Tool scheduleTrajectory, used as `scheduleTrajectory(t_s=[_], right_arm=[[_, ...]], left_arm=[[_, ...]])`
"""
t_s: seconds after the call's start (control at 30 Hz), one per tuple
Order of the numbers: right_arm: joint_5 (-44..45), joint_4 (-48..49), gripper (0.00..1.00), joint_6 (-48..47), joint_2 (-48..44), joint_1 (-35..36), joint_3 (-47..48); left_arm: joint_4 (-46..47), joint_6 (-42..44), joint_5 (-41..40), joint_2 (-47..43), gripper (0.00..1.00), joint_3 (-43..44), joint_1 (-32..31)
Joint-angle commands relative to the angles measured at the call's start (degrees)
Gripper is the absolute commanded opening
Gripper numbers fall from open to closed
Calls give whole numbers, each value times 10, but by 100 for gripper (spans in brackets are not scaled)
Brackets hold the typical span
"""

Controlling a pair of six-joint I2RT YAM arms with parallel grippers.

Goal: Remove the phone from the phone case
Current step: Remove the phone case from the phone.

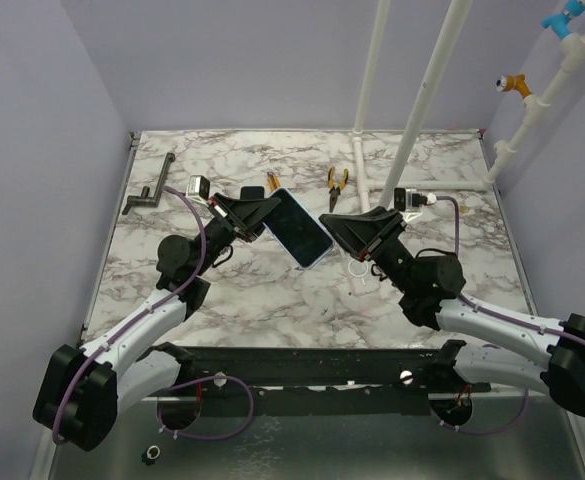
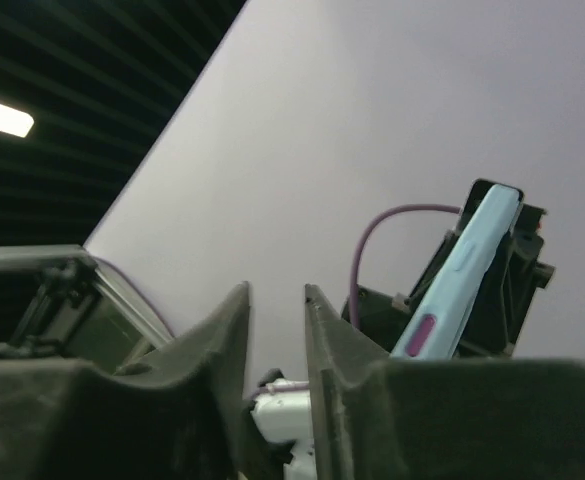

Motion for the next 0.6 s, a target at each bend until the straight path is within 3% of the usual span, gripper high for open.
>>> scheduleTrajectory(t_s=[0.0, 0.13, 0.33, 0.57], right_arm=[[-16, -97, 43, -49, -82, 16, 2], [67, -265, 63, -79, -163, 16, 0], [149, -458, 73, -85, -196, 16, 31], [133, -438, 71, -67, -152, 16, 36]], left_arm=[[-26, 62, -47, -27, 0, 8, 0], [-43, 116, -56, -57, 0, 18, 0], [-45, 165, -57, -72, 0, 28, 0], [-36, 212, -54, -87, 0, 29, -4]])
